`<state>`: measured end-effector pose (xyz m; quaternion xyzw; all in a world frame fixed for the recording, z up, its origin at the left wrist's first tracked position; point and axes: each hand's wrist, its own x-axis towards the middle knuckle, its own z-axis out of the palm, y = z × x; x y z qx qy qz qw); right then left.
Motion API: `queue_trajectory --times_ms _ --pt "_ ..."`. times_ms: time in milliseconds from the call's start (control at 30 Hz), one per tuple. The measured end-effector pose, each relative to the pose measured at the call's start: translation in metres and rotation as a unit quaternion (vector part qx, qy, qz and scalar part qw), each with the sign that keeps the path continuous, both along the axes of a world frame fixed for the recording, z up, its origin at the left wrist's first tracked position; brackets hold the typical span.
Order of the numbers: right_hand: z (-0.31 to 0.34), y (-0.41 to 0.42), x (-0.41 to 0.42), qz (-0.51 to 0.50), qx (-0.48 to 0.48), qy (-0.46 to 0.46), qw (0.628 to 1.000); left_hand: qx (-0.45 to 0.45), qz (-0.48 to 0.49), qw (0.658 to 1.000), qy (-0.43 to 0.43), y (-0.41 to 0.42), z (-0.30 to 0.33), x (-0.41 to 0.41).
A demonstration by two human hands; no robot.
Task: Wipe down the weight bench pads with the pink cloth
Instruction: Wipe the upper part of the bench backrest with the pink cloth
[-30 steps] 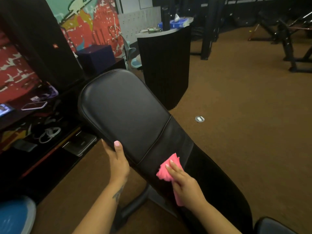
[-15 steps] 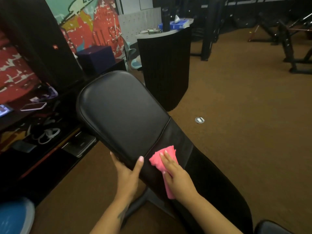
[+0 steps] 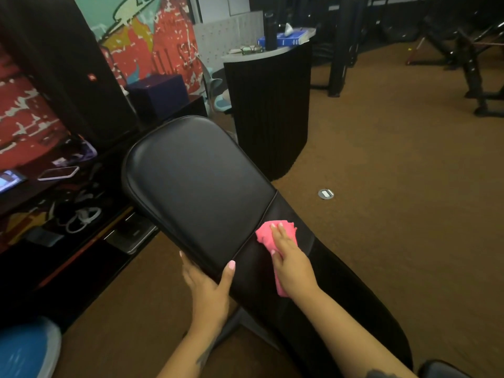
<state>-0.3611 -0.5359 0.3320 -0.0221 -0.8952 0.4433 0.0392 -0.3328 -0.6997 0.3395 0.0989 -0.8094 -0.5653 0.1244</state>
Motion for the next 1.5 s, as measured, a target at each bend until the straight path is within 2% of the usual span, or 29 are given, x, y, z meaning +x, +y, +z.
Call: queue_trajectory --times_ms 100,200,333,500,633,800,1033,1200,1367,1500 --pt "-0.012 0.002 0.015 0.039 0.010 0.032 0.999 -0.082 0.045 0.995 0.028 0.006 0.000 0.004" --pt "-0.027 0.015 0.025 0.042 0.017 0.025 0.999 -0.175 0.064 0.979 0.077 0.007 -0.001 0.003" --pt "-0.029 0.026 0.016 -0.006 -0.002 -0.012 1.000 -0.326 0.040 0.935 0.135 -0.001 -0.005 -0.005" --pt "-0.005 0.019 -0.016 -0.043 -0.019 -0.033 0.998 -0.429 0.011 0.895 0.123 -0.006 -0.008 -0.012" --pt "0.007 0.004 -0.018 -0.002 -0.009 0.019 1.000 -0.467 0.011 0.879 0.092 -0.010 -0.010 -0.015" --pt "-0.014 0.013 0.005 0.056 0.022 0.045 0.997 -0.475 0.017 0.875 0.088 -0.008 -0.009 -0.014" --pt "-0.009 0.030 -0.019 -0.019 0.022 -0.038 0.999 -0.491 0.028 0.866 0.094 -0.005 0.010 -0.019" --pt "0.012 0.018 -0.038 -0.073 -0.043 -0.079 0.993 -0.512 0.010 0.854 0.088 0.002 0.021 -0.027" --pt "0.002 0.019 -0.018 -0.019 -0.071 -0.048 0.996 -0.544 0.008 0.838 0.050 0.001 0.020 -0.032" --pt "-0.015 0.033 -0.010 -0.039 -0.042 -0.009 0.998 -0.557 0.003 0.829 0.043 0.002 0.018 -0.033"
